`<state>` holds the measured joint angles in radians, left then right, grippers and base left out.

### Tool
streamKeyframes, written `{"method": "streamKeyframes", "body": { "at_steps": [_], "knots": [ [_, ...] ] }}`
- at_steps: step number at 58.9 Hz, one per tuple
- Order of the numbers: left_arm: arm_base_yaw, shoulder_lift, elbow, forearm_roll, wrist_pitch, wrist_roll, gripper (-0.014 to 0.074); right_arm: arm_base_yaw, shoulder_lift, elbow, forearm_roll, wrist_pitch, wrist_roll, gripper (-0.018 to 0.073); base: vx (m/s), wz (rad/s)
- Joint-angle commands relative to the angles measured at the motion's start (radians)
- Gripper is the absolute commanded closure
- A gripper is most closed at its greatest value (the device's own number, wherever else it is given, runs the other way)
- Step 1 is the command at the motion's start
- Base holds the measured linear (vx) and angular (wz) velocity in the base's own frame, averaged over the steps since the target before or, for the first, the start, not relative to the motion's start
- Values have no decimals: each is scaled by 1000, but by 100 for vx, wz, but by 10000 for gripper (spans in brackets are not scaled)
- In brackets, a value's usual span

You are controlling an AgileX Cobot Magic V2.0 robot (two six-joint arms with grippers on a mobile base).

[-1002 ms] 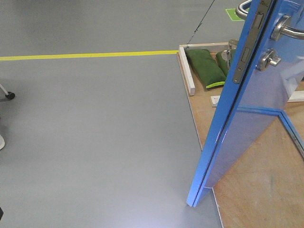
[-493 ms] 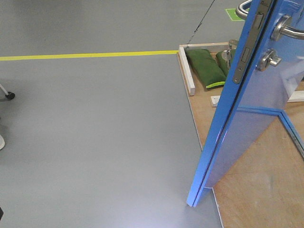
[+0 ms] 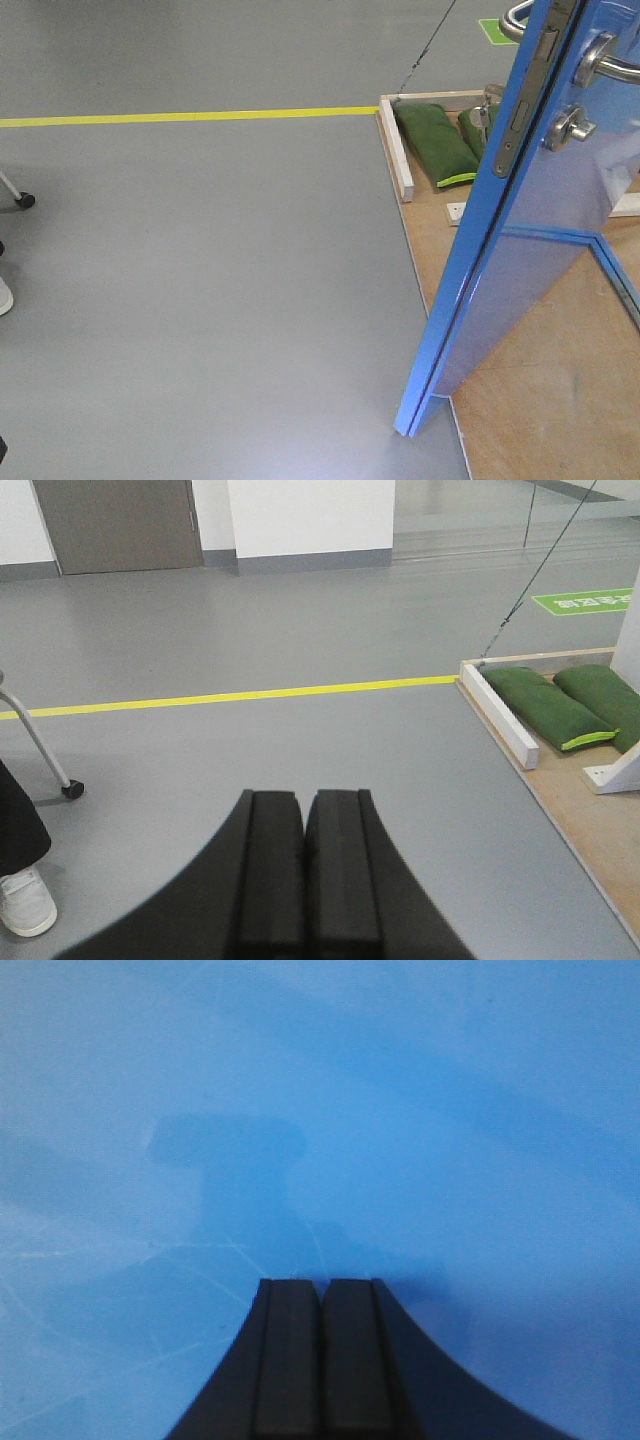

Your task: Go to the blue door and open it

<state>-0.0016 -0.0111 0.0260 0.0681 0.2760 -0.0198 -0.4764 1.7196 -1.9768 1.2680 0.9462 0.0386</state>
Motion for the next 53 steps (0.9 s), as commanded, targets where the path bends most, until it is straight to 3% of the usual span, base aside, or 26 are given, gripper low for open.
{"method": "streamKeyframes", "body": {
  "at_steps": [1,53],
  "knots": [
    [-6,-13,-26,-2,-85,-7,524,6,-40,-26,64,-38,-14,547,2,6],
    [-6,-13,-26,-2,-85,-7,524,6,-40,-26,64,-38,-14,547,10,10]
  ]
}}
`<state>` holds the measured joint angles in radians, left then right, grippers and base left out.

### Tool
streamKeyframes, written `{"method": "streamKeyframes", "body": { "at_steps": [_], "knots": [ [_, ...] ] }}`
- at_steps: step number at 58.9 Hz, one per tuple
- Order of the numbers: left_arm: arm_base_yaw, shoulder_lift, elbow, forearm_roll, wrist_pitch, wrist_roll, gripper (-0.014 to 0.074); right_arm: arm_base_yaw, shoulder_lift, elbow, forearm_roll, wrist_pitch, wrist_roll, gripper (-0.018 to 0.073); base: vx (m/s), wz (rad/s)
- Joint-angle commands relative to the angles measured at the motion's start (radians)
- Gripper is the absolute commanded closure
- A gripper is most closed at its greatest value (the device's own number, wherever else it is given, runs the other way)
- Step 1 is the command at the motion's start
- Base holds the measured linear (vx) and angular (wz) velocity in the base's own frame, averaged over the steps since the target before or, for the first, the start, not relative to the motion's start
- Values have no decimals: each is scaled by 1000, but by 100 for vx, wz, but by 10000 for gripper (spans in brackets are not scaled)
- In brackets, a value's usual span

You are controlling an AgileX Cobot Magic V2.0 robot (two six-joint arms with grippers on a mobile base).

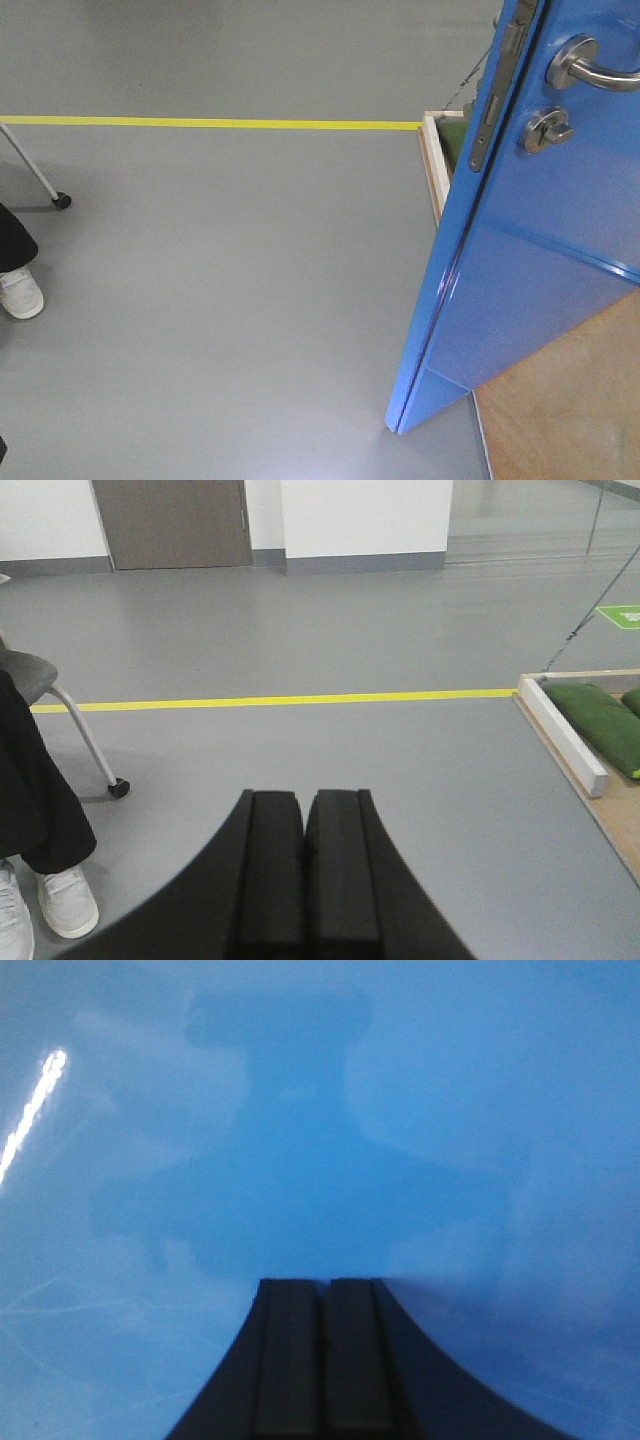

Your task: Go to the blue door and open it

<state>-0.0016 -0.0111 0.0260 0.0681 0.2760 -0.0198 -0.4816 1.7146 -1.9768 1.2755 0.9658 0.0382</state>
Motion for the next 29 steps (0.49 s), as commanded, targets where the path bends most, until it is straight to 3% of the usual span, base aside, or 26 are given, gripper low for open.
{"method": "streamKeyframes", "body": {
  "at_steps": [1,29],
  "knots": [
    [-6,-13,-26,-2,-85,-7,524,11,-35,-26,57,-58,-13,547,16,14],
    [-6,-13,-26,-2,-85,-7,524,11,-35,-26,57,-58,-13,547,18,12]
  ]
}}
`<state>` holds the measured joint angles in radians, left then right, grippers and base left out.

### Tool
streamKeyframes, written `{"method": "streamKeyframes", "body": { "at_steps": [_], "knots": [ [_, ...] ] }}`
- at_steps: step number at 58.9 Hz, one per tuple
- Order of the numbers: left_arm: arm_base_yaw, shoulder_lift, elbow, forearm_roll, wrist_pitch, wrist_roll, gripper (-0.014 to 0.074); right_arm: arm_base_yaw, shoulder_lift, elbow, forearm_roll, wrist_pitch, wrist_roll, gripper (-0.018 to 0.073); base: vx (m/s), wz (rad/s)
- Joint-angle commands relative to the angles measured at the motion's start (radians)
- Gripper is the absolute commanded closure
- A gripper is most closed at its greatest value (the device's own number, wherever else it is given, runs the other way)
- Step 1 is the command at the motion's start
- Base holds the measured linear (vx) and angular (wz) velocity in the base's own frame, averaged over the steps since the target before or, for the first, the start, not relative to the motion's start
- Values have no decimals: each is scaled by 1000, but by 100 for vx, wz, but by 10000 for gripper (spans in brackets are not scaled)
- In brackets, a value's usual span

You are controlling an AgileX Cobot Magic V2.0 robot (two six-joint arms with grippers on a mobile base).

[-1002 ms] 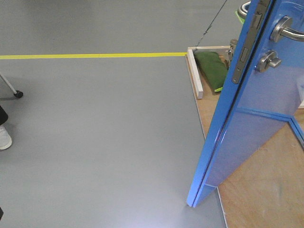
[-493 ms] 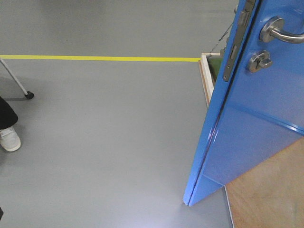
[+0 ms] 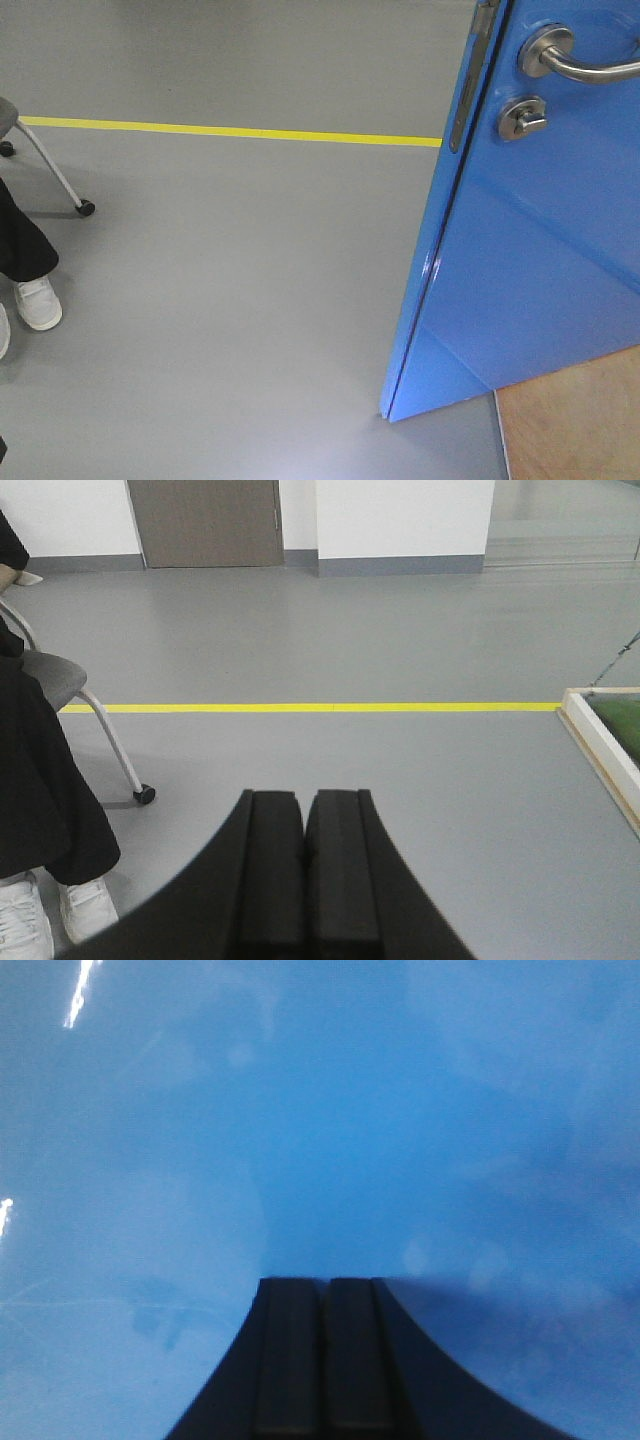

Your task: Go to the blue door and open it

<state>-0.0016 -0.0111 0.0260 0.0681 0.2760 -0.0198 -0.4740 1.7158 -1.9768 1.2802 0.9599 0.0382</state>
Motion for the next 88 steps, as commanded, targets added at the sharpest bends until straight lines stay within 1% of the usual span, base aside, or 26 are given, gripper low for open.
{"method": "streamKeyframes", "body": {
  "at_steps": [1,50,88],
  "knots": [
    [-6,-13,-26,-2,-85,-7,524,4,-36,-26,52,-52,-13,547,19,8],
    [-6,-13,-26,-2,-85,-7,524,4,-36,-26,52,-52,-13,547,20,4],
    [-6,-13,-26,-2,-85,-7,524,4,-36,-26,52,-53,-13,547,22,-3]
  ]
}}
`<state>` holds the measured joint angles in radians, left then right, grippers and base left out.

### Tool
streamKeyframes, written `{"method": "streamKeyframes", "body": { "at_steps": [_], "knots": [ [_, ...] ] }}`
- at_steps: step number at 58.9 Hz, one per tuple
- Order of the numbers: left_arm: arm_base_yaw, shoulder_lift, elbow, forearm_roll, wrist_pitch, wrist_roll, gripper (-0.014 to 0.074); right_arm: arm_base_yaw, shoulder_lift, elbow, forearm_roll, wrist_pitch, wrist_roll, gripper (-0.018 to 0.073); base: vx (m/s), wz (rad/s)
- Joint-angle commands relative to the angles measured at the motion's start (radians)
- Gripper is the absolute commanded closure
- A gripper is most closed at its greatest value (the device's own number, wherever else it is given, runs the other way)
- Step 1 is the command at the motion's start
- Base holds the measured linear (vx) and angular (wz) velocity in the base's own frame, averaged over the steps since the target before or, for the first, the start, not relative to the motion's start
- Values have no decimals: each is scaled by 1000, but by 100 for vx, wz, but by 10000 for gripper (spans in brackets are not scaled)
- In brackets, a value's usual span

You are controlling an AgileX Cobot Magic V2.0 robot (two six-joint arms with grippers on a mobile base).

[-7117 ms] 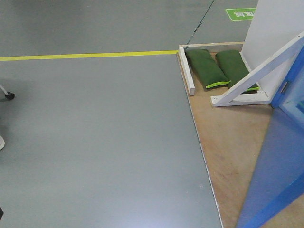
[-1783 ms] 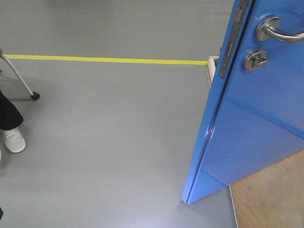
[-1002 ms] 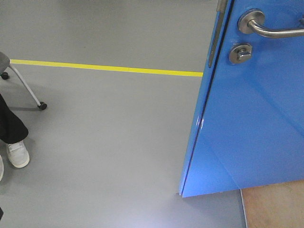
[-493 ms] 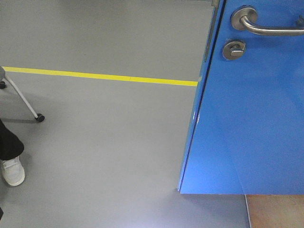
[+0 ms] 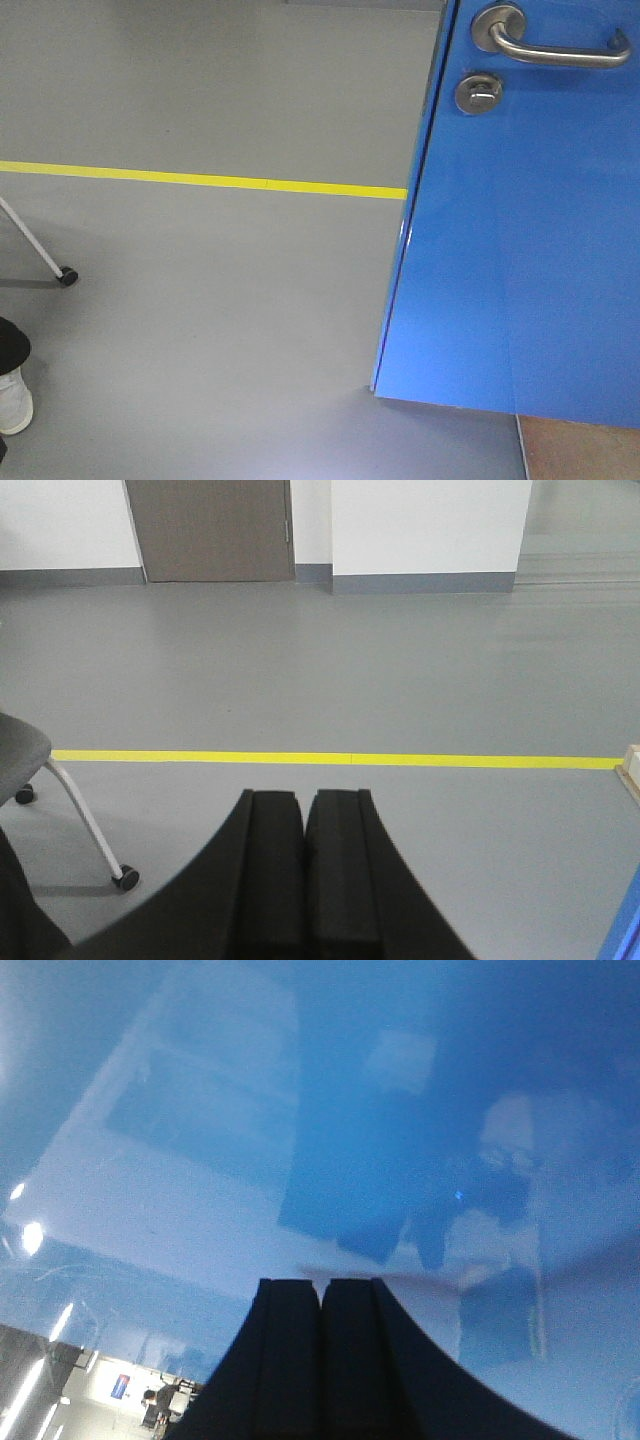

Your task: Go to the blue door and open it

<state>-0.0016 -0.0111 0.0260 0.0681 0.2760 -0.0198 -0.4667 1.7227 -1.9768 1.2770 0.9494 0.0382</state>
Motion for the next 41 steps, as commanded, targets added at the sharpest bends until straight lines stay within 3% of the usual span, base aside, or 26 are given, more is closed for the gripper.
{"method": "streamKeyframes", "body": {
  "at_steps": [1,41],
  "knots": [
    [-6,-13,-26,-2,-85,-7,524,-4,-43,-26,55,-42,-13,547,13,-6],
    [-6,-13,-26,-2,-85,-7,524,-4,-43,-26,55,-43,-13,547,1,-1]
  ]
}}
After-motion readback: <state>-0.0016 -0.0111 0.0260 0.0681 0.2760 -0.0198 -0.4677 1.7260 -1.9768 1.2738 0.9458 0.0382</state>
